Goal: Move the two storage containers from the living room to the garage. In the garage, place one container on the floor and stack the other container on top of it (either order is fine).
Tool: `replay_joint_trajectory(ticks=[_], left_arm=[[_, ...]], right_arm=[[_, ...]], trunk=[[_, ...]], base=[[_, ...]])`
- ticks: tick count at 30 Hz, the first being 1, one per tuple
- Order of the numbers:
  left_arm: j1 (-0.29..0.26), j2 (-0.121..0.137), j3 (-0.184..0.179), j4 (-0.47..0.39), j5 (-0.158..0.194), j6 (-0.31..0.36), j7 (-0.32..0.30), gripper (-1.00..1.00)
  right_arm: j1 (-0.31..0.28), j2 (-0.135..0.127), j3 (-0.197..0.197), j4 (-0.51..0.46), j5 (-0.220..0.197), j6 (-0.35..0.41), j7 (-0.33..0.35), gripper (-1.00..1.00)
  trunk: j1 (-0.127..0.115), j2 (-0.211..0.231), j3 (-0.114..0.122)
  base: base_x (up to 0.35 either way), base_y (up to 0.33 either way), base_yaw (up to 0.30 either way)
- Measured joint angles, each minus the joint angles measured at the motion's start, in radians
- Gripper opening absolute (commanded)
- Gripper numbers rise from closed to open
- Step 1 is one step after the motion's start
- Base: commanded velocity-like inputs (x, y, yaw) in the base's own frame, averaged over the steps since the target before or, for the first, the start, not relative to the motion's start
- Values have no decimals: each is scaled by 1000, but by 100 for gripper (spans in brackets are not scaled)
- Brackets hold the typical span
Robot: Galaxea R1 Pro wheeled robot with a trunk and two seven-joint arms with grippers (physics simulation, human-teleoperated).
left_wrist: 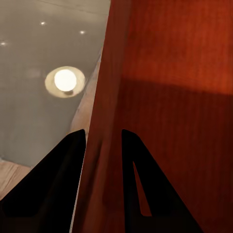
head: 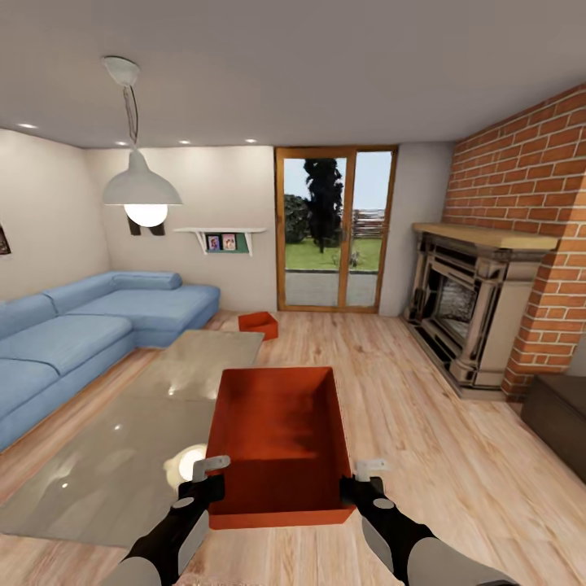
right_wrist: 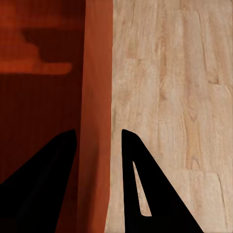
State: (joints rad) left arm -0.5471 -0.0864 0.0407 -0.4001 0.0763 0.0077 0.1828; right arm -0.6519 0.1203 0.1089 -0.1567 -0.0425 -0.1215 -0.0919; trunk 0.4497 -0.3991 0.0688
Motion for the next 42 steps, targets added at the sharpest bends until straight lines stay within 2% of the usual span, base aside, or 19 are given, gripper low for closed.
replay_joint_trajectory(ticks=[42], left_arm=[[0,0,0,0,0,0,0,-100]], right_arm=[[0,0,-1,0,1,0,0,-100]], trunk=[[0,0,0]], base=[[0,0,300]])
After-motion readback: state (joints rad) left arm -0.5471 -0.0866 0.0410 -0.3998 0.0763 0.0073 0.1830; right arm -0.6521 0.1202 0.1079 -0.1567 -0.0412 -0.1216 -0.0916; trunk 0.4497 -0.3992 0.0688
